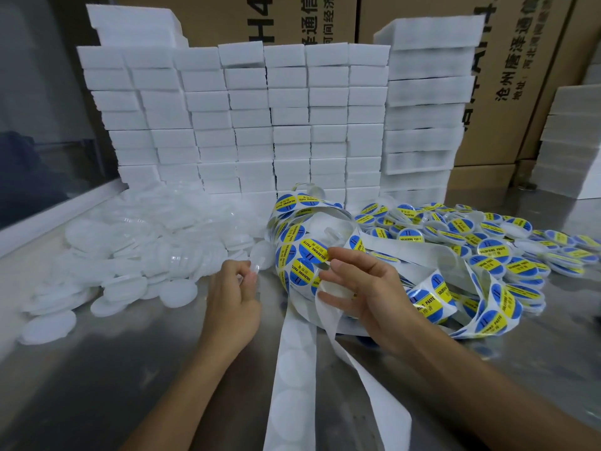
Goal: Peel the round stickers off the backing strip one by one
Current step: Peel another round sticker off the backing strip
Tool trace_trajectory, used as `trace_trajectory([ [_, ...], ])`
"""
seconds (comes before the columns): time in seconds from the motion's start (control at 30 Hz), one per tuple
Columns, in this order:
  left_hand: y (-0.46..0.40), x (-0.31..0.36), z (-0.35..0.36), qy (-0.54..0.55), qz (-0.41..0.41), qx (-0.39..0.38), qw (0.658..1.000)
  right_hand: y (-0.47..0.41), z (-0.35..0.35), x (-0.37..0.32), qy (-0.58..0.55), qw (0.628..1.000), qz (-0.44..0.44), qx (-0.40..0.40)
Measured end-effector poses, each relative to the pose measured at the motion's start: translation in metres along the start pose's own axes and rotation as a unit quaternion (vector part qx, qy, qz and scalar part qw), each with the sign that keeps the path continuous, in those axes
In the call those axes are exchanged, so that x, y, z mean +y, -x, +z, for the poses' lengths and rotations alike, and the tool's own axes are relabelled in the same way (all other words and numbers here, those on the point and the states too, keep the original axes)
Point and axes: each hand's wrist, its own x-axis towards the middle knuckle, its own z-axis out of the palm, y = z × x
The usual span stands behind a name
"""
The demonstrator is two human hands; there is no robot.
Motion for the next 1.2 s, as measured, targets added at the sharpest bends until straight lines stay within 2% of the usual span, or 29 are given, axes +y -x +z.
trace_trajectory([
  [0.13, 0.001, 0.003, 0.001, 0.042, -0.021, 0.011, 0.999, 0.001, 0.001, 0.001, 0.019, 1.000, -0.019, -0.003],
  [0.2, -0.001, 0.006, 0.000, 0.116, -0.072, 0.009, 0.991, 0.001, 0.002, 0.001, 0.035, 0.999, -0.036, 0.001],
  [0.3, -0.005, 0.017, -0.002, 0.292, -0.150, -0.012, 0.944, 0.004, 0.004, 0.001, 0.080, 0.994, -0.071, -0.004],
  [0.4, -0.001, 0.030, -0.005, 0.417, -0.170, -0.044, 0.891, 0.008, 0.008, 0.003, 0.114, 0.989, -0.091, -0.007],
  [0.53, 0.006, 0.041, 0.000, 0.437, -0.164, -0.094, 0.879, 0.009, 0.009, 0.002, 0.133, 0.987, -0.089, 0.005],
  [0.67, 0.010, 0.042, 0.003, 0.433, -0.172, -0.108, 0.878, 0.009, 0.008, 0.001, 0.143, 0.986, -0.087, 0.013],
  [0.73, 0.010, 0.042, 0.003, 0.430, -0.174, -0.109, 0.879, 0.007, 0.007, 0.003, 0.134, 0.988, -0.082, 0.014],
  [0.87, 0.009, 0.042, -0.002, 0.462, -0.182, -0.123, 0.859, 0.001, 0.004, 0.006, 0.079, 0.994, -0.071, 0.039],
  [1.0, 0.006, 0.037, -0.004, 0.453, -0.208, -0.088, 0.863, -0.006, -0.001, 0.008, -0.007, 0.992, -0.053, 0.113],
  [1.2, 0.002, 0.028, -0.004, 0.437, -0.254, -0.042, 0.862, -0.009, -0.006, 0.007, -0.023, 0.992, -0.011, 0.127],
])
